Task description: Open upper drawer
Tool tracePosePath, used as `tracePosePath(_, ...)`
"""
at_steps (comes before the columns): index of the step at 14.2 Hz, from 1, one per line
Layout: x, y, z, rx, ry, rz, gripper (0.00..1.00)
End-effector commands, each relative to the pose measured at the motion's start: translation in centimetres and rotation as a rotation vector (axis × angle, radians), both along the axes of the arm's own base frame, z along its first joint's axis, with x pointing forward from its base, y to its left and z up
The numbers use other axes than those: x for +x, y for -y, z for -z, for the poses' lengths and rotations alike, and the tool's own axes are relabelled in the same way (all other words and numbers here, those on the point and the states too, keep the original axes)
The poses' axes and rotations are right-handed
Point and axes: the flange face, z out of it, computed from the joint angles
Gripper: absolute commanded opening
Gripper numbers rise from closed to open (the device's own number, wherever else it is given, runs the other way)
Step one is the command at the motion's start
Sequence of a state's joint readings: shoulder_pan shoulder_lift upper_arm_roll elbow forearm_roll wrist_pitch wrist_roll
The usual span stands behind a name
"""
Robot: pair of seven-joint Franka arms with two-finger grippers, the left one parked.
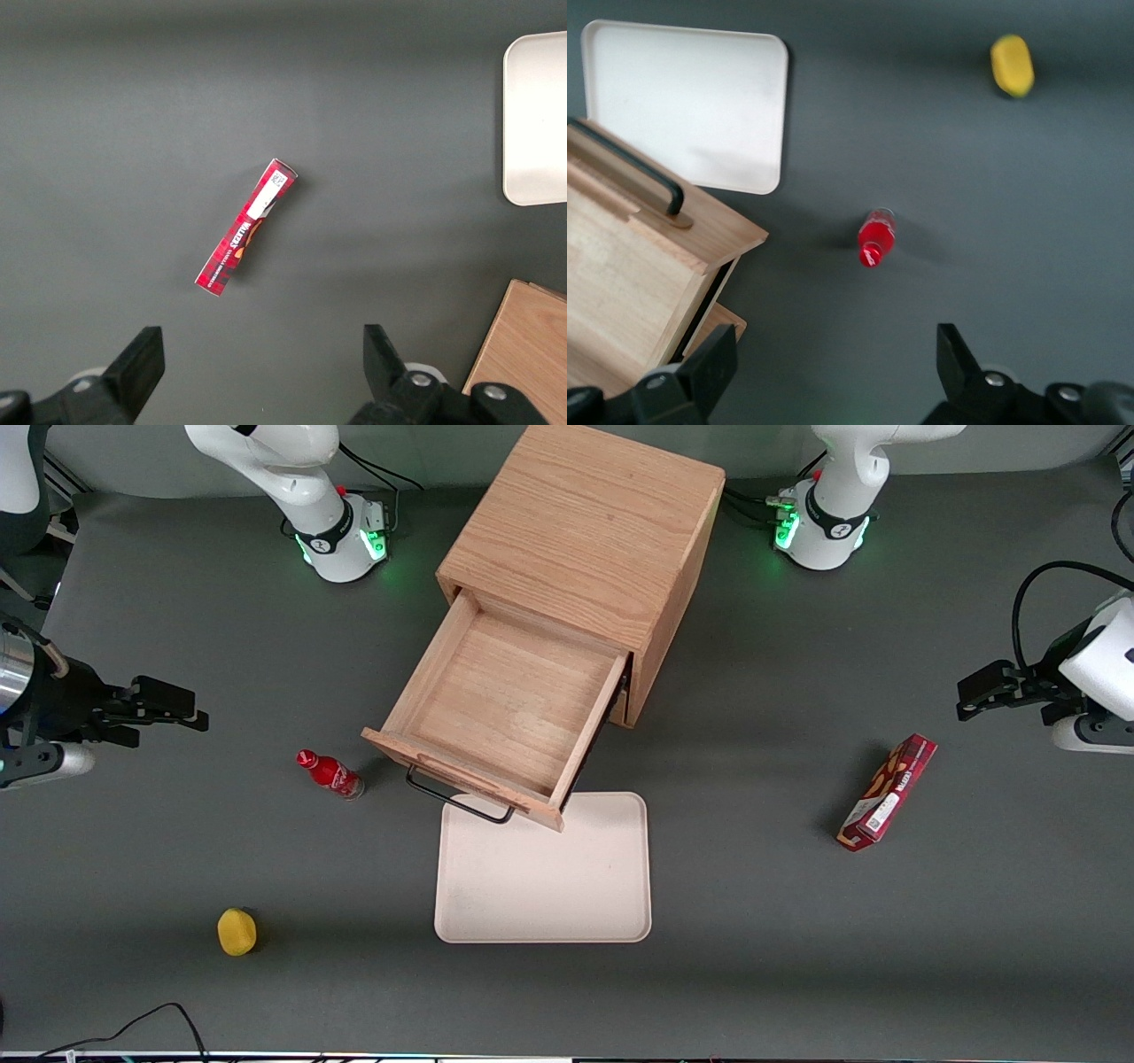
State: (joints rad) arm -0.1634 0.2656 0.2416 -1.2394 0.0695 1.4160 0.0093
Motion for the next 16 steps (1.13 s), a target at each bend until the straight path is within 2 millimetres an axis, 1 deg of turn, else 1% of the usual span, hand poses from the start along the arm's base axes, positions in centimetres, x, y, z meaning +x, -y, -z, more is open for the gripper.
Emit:
tracePosePath(1,-0.8,1.7,-0.7,-0.026,-0.003,0.072,1.0)
tracePosePath(2,-0.9,3.0,-0.9,-0.025,0.0,0.094,1.0)
tracePosePath(3,-1.0,3.8,-1.3,-0.025,0.006,0.106,1.0)
tracePosePath(4,-1.4,3.8,-1.7,-0.039,0.01,0.105,1.0)
tracePosePath(5,-2.1,3.2,-2.2,-0.063,0.015,0.098,1.0)
tracePosePath(6,-2.1,3.6,-2.1,-0.073,0.012,0.117,1.0)
tracePosePath(9,-2.3,2.7,-1.5,-0.078,-0.022,0.139,1.0)
tracePosePath(11,-2.7,2.8,-1.0,-0.084,-0.041,0.156,1.0)
tracePosePath(14,-5.2,1.7,-0.2,-0.104,-0.034,0.152,1.0)
tracePosePath(15,-5.9,0.6,0.3,-0.11,-0.02,0.135,1.0)
tracePosePath(16,-6.4,0.9,0.7,-0.113,-0.017,0.138,1.0)
